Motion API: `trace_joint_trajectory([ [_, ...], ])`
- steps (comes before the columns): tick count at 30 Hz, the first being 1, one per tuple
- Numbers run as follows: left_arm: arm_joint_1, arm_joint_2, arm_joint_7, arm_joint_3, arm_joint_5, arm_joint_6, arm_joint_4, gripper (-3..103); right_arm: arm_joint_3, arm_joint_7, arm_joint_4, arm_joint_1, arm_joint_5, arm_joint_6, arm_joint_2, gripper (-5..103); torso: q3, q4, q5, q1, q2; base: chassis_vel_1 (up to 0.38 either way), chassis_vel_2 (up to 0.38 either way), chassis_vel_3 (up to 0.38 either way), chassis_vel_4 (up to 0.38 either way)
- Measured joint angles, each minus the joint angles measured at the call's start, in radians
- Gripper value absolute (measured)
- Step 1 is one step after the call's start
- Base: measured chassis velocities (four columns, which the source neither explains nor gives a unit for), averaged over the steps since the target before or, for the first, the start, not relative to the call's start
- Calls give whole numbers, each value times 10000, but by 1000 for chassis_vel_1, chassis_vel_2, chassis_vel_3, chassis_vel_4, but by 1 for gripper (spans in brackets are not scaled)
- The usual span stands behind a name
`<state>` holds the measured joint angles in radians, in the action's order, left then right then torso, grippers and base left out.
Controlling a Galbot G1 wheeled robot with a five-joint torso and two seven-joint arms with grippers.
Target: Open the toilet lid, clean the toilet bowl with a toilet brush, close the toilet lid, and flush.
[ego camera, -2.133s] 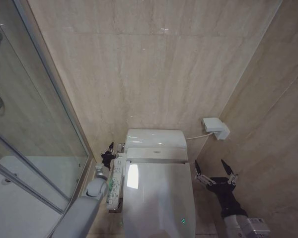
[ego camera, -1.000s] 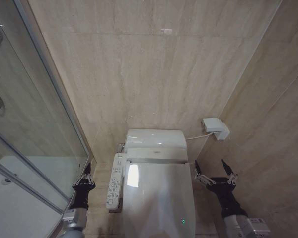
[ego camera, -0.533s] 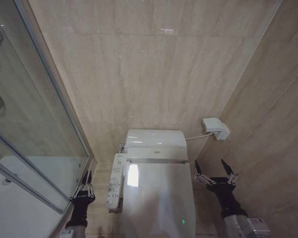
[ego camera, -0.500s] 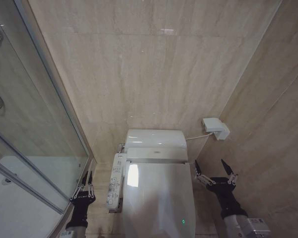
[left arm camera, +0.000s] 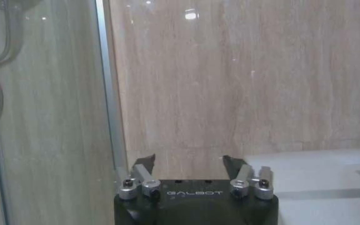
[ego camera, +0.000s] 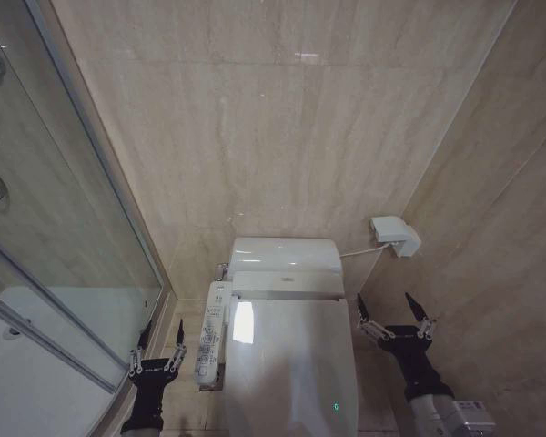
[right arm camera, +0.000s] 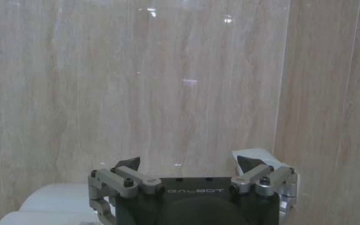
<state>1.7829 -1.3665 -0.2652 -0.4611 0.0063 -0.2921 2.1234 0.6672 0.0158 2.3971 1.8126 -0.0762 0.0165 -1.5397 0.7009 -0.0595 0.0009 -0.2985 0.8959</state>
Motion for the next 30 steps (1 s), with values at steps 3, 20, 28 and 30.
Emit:
trace_joint_trajectory([
  [3,101,-134,-7,11,88,-230,-82,89,0,0,1,0,0,0,0,100,0,0,-1,0,0,0,0,0,0],
  [20,-140,-216,91,261,128,-339,-451,100,0,0,1,0,0,0,0,100,1,0,-2,-3,-1,6,-4,-6,8],
  [28,-221,-241,153,304,100,-376,-552,100,0,0,0,0,0,0,0,100,0,1,-3,-2,0,142,-140,-149,150],
  [30,-248,-242,161,309,94,-376,-578,100,0,0,0,-1,0,0,0,100,1,1,-1,-1,0,217,-201,-211,203],
])
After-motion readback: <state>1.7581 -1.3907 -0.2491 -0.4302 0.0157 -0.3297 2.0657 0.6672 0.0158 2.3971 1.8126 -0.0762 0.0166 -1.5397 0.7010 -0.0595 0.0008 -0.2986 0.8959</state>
